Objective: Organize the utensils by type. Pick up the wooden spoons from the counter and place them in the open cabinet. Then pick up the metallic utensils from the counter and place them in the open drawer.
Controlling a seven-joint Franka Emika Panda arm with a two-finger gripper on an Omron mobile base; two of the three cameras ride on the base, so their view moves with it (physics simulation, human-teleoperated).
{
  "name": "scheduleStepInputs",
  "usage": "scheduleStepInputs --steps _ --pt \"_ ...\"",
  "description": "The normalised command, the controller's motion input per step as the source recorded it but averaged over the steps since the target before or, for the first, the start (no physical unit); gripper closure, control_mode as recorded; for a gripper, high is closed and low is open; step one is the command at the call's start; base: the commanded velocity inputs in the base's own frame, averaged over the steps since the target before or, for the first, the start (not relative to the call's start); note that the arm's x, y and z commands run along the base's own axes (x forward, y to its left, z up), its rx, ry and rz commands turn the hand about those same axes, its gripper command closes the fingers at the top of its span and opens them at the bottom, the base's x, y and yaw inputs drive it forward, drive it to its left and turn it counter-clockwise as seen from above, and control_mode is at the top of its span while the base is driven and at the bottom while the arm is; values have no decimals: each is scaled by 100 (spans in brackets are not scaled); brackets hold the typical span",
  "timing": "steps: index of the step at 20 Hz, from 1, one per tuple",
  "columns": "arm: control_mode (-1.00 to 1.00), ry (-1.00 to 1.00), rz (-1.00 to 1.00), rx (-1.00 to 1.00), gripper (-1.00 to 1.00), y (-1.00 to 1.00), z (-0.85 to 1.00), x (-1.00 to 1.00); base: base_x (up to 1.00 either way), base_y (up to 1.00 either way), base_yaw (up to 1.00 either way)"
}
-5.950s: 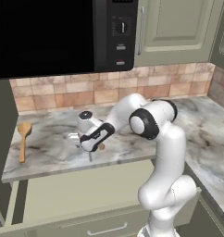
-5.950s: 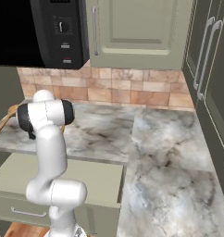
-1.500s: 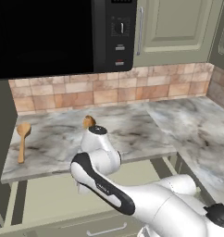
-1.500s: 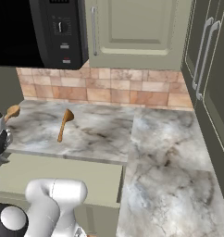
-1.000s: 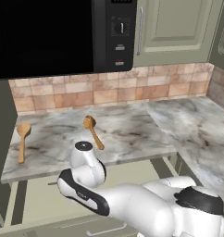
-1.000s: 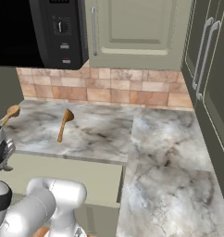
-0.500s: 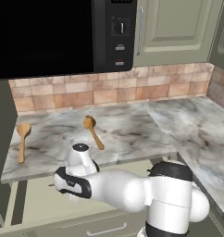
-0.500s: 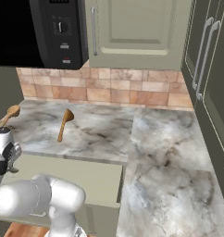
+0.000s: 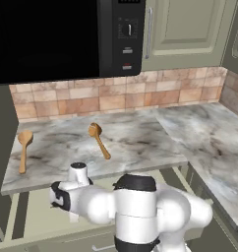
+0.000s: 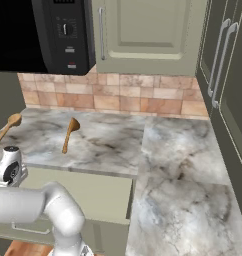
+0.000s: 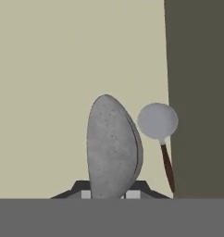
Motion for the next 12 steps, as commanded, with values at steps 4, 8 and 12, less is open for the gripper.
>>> scheduleStepInputs --steps 4,8,12 --pt "-100 11 0 -7 100 32 -72 14 0 0 0" --pt "-100 10 0 -9 100 38 -68 4 0 0 0" --pt "-100 5 0 -7 -100 34 -58 0 0 0 0"
